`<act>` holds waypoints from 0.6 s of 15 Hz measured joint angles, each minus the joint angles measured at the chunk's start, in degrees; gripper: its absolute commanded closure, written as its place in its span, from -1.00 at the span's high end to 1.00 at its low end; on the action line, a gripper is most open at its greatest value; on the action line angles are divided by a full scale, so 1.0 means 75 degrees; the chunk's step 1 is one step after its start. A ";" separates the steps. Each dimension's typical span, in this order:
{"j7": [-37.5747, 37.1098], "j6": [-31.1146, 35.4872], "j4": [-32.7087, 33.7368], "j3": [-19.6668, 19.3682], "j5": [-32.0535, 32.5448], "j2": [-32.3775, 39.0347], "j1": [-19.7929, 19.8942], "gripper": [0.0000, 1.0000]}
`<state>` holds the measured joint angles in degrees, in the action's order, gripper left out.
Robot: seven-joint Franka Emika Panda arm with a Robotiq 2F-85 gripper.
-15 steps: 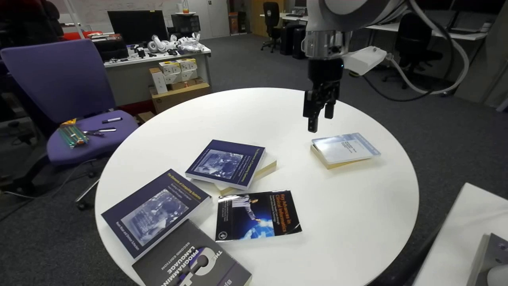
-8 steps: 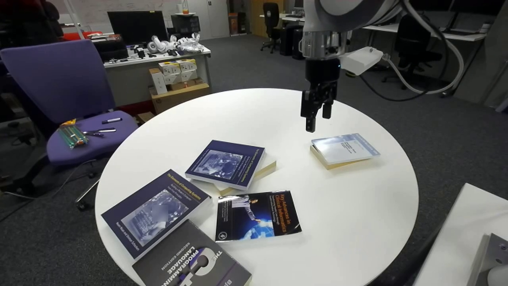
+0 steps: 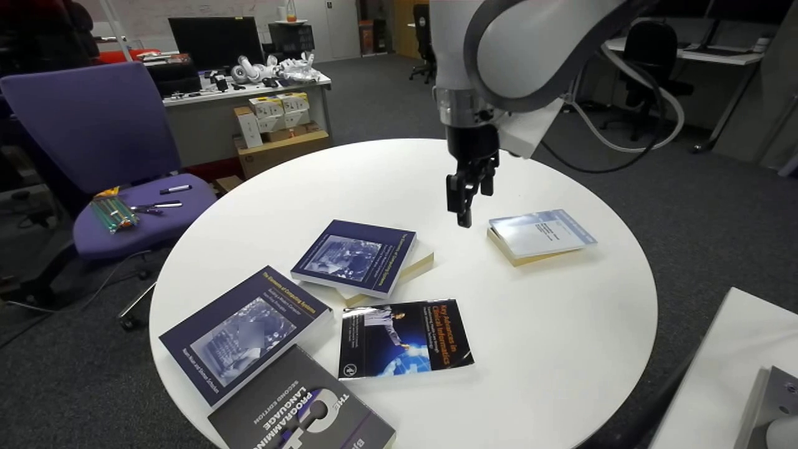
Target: Move the blue book to the right
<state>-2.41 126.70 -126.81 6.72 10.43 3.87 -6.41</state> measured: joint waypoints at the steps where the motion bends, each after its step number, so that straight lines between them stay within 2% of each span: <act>1: -0.0296 0.0145 0.0111 0.0119 0.0380 0.0262 -0.0173 1.00; 5: -0.1585 0.0648 0.0701 0.0257 0.2532 0.1476 -0.0980 1.00; 9: -0.3099 0.0961 0.1602 -0.0140 0.4893 0.2692 -0.1703 1.00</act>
<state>-25.65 133.91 -114.79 5.67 47.13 24.06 -19.18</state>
